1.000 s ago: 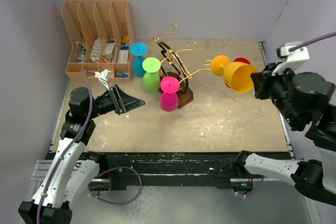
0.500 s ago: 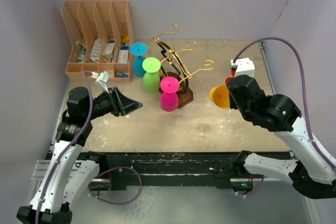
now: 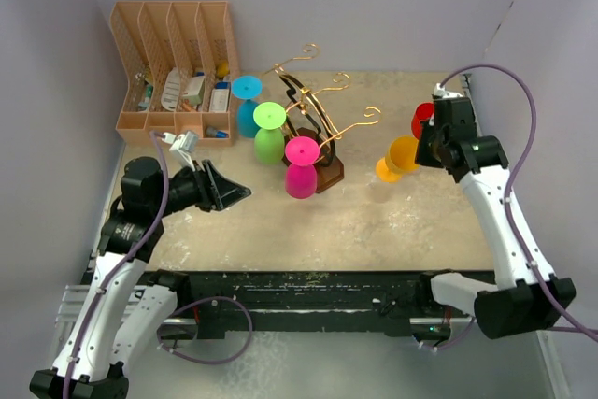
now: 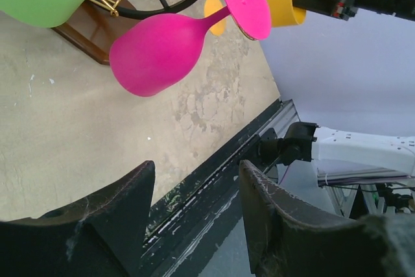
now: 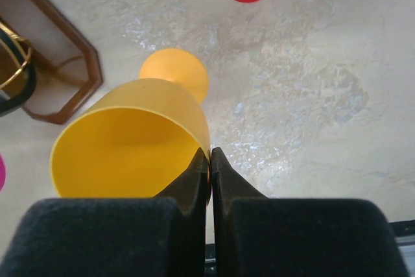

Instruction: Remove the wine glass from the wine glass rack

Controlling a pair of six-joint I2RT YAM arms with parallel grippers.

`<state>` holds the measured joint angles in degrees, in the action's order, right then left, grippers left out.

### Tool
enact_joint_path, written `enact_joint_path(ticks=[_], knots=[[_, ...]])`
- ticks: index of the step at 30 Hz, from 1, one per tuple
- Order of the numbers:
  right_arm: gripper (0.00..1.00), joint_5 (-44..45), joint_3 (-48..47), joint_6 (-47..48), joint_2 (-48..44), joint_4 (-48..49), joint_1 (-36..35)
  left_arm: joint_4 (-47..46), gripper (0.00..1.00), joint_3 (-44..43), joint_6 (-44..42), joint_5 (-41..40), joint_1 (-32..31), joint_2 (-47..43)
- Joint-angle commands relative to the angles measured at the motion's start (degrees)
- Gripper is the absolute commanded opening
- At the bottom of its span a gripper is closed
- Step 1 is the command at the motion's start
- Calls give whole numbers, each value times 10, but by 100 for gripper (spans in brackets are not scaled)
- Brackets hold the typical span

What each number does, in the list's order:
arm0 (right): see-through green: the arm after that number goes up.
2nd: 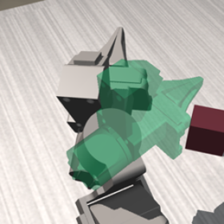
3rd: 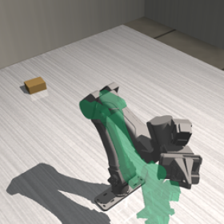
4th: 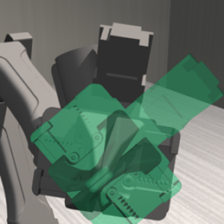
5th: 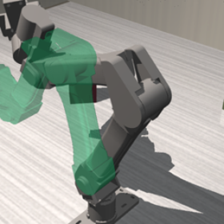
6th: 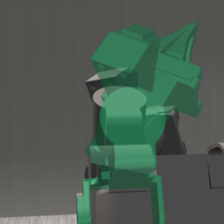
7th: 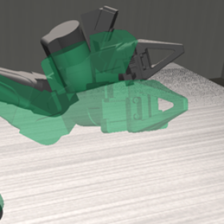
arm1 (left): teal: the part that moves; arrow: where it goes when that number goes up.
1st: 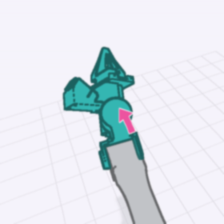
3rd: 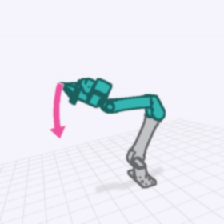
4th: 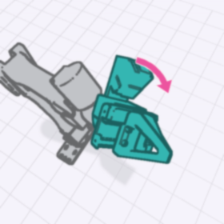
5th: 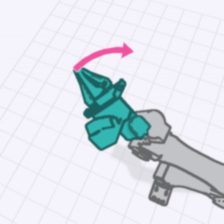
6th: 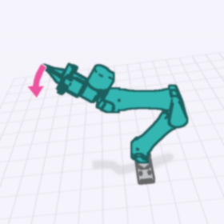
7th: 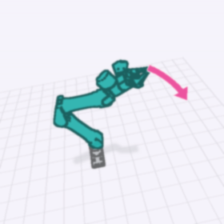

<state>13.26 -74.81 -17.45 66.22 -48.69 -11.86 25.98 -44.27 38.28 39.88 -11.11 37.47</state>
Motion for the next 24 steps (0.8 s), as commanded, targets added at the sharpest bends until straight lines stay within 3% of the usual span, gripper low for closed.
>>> enact_joint_path(ticks=[1,10,13,18,24], knots=[[0,-84,30,-22,12,78,51,6,58,-18,-34,-21,2,-9],[0,-78,36,-128,98,72,139,1,57,-1,-58,-33,2,16],[0,-20,13,-160,139,29,165,-3,57,3,-61,-34,3,18],[0,52,1,-198,116,20,189,4,57,3,-74,-44,2,18],[0,63,-41,-216,149,8,217,-5,57,2,-78,-46,2,32]])
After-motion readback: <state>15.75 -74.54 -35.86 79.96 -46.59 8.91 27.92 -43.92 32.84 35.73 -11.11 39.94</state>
